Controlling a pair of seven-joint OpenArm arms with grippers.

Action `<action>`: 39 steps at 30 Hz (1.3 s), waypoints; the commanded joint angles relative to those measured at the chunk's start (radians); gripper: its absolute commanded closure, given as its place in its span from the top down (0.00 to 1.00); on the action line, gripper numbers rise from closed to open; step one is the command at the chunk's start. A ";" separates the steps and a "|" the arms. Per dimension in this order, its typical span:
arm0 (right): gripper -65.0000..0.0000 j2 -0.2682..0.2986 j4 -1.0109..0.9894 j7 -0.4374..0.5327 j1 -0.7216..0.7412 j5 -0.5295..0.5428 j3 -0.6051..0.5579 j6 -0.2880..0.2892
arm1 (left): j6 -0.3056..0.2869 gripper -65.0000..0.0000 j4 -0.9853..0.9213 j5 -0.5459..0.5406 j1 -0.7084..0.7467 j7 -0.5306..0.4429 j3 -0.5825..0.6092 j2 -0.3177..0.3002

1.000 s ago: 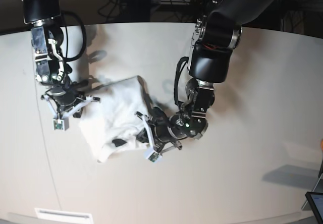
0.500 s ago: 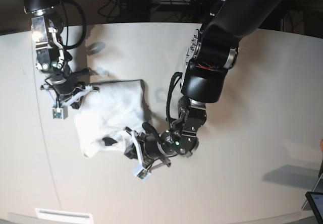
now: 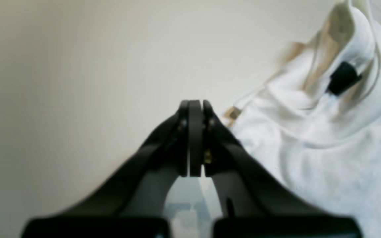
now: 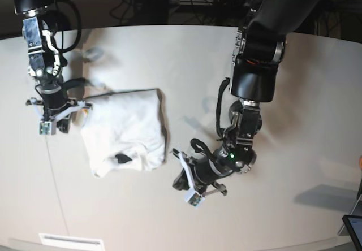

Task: Fold the T-shirt properly

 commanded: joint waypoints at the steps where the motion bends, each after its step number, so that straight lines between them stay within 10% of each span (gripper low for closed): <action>1: 0.00 0.013 0.019 0.069 0.013 -0.001 0.004 0.003 | 0.002 0.00 0.076 -0.018 -0.008 -0.032 -0.023 -0.009; 9: 0.00 0.015 0.019 0.325 -0.029 -0.001 0.002 0.078 | -0.005 0.00 0.529 -0.018 0.268 -0.027 -0.313 -0.027; 22: 0.00 0.032 0.138 0.445 -0.268 -0.228 0.007 0.094 | -0.074 0.00 0.856 -0.018 0.602 -0.032 -0.479 -0.162; 30: 0.00 -0.036 0.160 0.445 -0.360 -0.230 0.213 0.104 | -0.098 0.00 0.879 -0.018 0.688 -0.035 -0.588 -0.217; 39: 0.00 -0.089 0.163 0.445 -0.495 -0.227 0.472 0.278 | -0.098 0.00 0.885 -0.009 0.796 -0.035 -0.700 -0.385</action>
